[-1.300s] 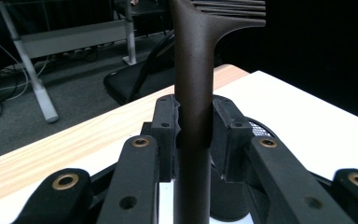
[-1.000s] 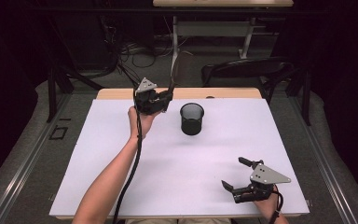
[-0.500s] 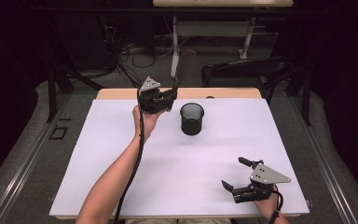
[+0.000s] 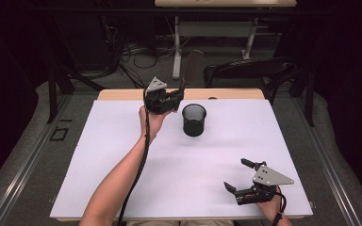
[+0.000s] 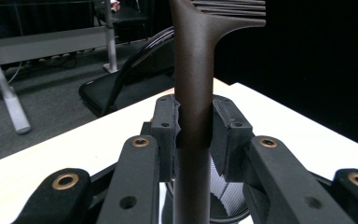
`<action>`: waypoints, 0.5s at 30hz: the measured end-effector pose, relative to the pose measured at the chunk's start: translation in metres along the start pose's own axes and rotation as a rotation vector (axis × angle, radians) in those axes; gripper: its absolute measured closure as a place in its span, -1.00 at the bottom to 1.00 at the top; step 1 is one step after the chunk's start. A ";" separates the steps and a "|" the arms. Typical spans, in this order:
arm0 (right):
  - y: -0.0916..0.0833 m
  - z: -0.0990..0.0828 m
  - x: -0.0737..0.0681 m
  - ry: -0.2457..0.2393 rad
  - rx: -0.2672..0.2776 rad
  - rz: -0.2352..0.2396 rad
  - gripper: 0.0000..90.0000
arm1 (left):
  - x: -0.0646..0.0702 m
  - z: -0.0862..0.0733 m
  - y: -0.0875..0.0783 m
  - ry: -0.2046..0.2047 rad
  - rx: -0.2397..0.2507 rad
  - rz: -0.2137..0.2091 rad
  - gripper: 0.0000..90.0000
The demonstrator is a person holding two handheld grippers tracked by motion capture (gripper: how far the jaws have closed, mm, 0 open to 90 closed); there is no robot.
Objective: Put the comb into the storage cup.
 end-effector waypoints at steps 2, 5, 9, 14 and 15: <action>0.000 0.000 0.000 -0.001 -0.001 0.000 -0.98 | 0.002 0.000 0.002 -0.002 0.000 -0.005 0.62; 0.000 0.000 0.000 -0.002 -0.001 -0.001 -0.98 | 0.004 0.000 0.005 0.001 0.001 -0.009 0.62; -0.001 0.000 0.000 -0.001 -0.005 0.001 -0.98 | 0.005 0.001 0.007 -0.001 0.004 -0.013 0.62; 0.000 0.000 0.000 0.001 -0.003 0.000 -0.98 | 0.007 0.000 0.011 -0.015 0.012 -0.025 0.62; 0.000 0.000 0.000 0.002 0.000 0.000 -0.98 | 0.007 0.000 0.011 -0.015 0.009 -0.024 0.62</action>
Point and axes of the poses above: each handheld gripper's, and its own axes: y roughly forward along the jaws, z roughly out of its top, x roughly to its right, the point moved 5 cm from there along y, roughly forward along the jaws, and after that the axes turned 3 degrees about -y, right-handed, at the moved point
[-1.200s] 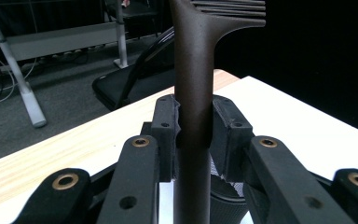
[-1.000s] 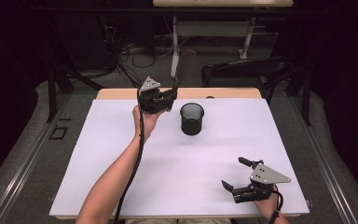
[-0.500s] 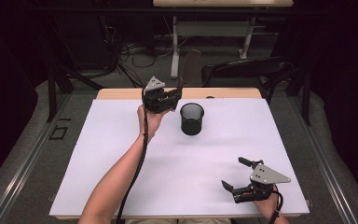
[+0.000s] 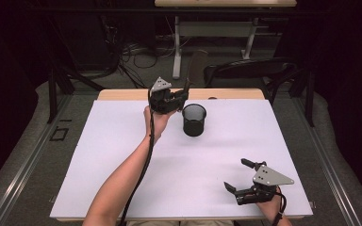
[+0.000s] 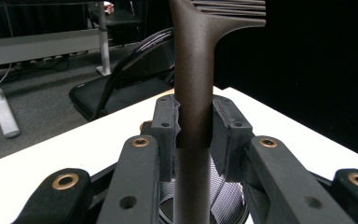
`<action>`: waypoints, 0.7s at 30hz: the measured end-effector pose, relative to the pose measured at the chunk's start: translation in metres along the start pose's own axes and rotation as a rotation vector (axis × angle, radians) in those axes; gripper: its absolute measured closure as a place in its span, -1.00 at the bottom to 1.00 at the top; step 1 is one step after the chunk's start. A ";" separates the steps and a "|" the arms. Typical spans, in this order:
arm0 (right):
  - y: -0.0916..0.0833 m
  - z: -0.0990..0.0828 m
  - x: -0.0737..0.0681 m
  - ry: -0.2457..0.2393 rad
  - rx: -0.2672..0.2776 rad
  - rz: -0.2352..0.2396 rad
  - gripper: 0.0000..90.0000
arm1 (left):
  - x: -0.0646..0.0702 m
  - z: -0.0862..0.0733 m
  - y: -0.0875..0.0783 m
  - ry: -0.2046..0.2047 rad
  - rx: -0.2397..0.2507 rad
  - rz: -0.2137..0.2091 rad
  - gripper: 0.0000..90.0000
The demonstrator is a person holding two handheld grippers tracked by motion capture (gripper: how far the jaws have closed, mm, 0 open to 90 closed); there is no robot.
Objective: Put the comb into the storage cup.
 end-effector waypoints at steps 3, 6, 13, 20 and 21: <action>0.000 0.000 0.000 0.001 0.001 0.001 -0.98 | 0.001 0.000 0.002 -0.001 0.002 -0.005 0.62; 0.000 0.000 0.000 0.001 0.000 0.001 -0.98 | 0.002 -0.001 0.004 -0.006 0.007 -0.006 0.62; 0.000 0.000 0.000 -0.001 -0.003 0.002 -0.98 | 0.003 -0.001 0.008 -0.012 0.015 -0.008 0.62; 0.000 0.000 0.000 -0.001 0.001 0.002 -0.98 | 0.004 -0.002 0.010 -0.024 0.023 -0.013 0.62; 0.000 0.000 0.000 -0.001 0.000 0.002 -0.98 | 0.004 -0.003 0.011 -0.023 0.028 -0.014 0.62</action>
Point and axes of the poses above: each handheld gripper's, and its own axes: y roughly forward along the jaws, z roughly out of its top, x roughly to its right, the point moved 5 cm from there along y, roughly forward along the jaws, and after that the axes turned 3 degrees about -y, right-handed, at the moved point
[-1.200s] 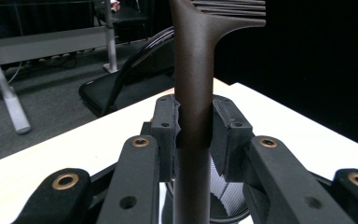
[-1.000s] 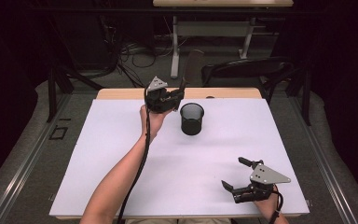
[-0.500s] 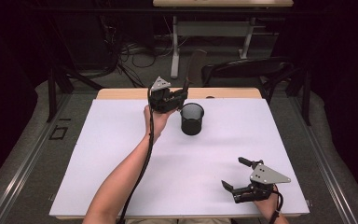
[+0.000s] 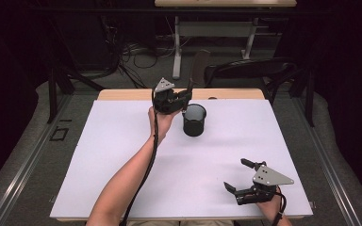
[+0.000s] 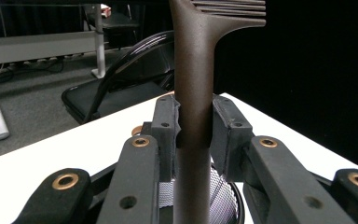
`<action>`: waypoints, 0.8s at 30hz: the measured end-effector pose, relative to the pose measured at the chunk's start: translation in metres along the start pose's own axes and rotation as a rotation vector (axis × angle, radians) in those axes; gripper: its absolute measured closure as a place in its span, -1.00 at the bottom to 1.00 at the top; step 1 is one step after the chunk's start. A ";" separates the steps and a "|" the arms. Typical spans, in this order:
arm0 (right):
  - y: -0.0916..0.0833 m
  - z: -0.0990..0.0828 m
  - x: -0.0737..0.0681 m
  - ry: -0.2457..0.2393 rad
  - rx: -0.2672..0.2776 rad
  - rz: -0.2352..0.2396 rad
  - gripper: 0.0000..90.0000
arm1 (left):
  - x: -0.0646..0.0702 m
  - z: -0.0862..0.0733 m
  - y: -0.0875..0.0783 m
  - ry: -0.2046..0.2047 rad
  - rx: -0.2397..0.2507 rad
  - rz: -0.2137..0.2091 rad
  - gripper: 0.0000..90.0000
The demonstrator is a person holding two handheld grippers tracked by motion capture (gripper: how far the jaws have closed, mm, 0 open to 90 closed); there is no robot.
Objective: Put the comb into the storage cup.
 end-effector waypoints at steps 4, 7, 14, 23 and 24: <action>0.000 0.000 0.000 -0.001 0.000 -0.001 -0.98 | 0.002 -0.001 0.003 0.001 0.010 -0.002 0.62; 0.000 0.000 0.000 -0.002 -0.002 0.000 -0.98 | 0.003 -0.002 0.005 0.005 0.015 0.001 0.62; -0.001 0.000 0.000 -0.001 -0.002 0.002 -0.98 | 0.003 -0.005 0.010 -0.004 0.018 -0.001 0.62; 0.000 0.000 0.001 -0.002 -0.001 0.000 -0.98 | 0.002 -0.010 0.016 -0.018 0.029 -0.006 0.62; 0.000 0.000 0.000 -0.003 -0.001 0.000 -0.98 | 0.002 -0.011 0.017 -0.018 0.030 -0.005 0.62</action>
Point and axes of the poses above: each handheld gripper's, and its own axes: y roughly forward along the jaws, z roughly out of its top, x roughly to its right, the point moved 5 cm from there along y, roughly forward along the jaws, and after that the axes turned 3 degrees about -y, right-handed, at the moved point
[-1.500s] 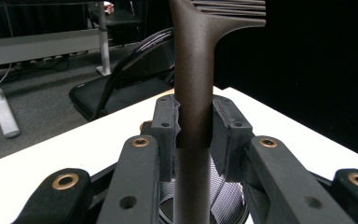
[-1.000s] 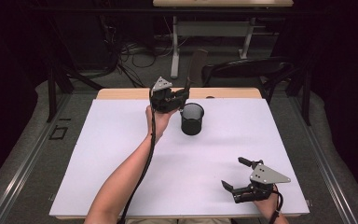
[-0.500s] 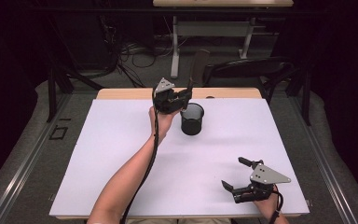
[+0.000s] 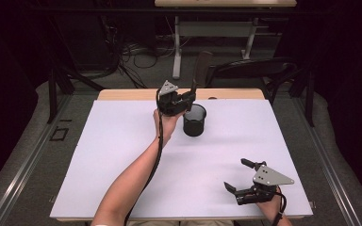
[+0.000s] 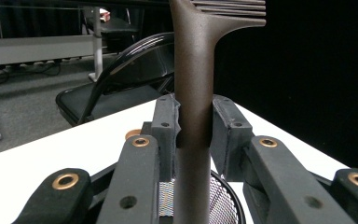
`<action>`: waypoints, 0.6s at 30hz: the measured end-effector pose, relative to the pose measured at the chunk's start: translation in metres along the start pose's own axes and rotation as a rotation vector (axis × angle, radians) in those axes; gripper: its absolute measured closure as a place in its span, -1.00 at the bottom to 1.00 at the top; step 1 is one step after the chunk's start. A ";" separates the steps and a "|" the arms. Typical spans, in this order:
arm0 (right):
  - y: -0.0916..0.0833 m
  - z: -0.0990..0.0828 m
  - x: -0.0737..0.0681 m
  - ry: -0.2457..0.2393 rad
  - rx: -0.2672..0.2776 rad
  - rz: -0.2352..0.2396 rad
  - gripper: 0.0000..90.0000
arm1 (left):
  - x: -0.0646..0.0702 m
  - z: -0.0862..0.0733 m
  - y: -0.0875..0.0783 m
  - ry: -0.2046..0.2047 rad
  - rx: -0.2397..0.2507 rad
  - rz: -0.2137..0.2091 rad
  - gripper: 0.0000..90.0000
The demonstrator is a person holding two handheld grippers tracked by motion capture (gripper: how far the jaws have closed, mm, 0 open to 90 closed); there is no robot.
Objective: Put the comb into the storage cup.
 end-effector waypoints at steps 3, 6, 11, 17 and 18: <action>0.000 0.000 0.000 0.000 -0.001 0.003 -0.98 | 0.000 -0.002 0.002 -0.004 0.006 0.001 0.62; 0.000 0.000 0.000 0.001 0.001 0.002 -0.98 | 0.000 -0.003 0.003 -0.003 0.008 0.002 0.62; 0.000 0.000 0.000 0.002 0.002 0.002 -0.98 | -0.002 -0.007 0.005 -0.001 0.019 0.009 0.62; 0.000 0.000 0.001 -0.003 0.004 -0.001 -0.98 | -0.003 -0.011 0.007 0.000 0.016 0.019 0.62; -0.001 0.000 0.001 -0.002 0.004 -0.001 -0.98 | -0.003 -0.011 0.008 -0.004 0.020 0.020 0.62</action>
Point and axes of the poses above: each handheld gripper's, and its own axes: y roughly forward along the jaws, z roughly out of its top, x roughly to its right, the point moved 5 cm from there along y, roughly forward along the jaws, and after that the axes turned 3 degrees about -y, right-handed, at the moved point
